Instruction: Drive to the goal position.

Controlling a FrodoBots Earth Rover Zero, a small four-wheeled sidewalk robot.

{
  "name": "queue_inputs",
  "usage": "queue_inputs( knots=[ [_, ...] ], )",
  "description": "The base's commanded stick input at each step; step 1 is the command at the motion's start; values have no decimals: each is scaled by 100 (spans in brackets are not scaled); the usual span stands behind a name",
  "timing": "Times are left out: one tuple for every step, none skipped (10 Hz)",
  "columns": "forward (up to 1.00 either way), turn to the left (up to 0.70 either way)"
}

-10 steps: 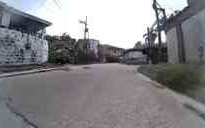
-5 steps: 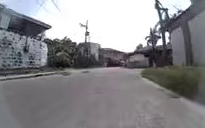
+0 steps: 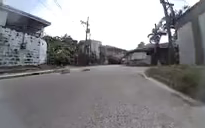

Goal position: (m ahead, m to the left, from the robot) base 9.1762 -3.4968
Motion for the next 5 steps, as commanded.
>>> queue_inputs(
  knots=[
    [100,0],
    [100,0],
    [100,0],
    [100,0],
    [100,0]
  ],
)
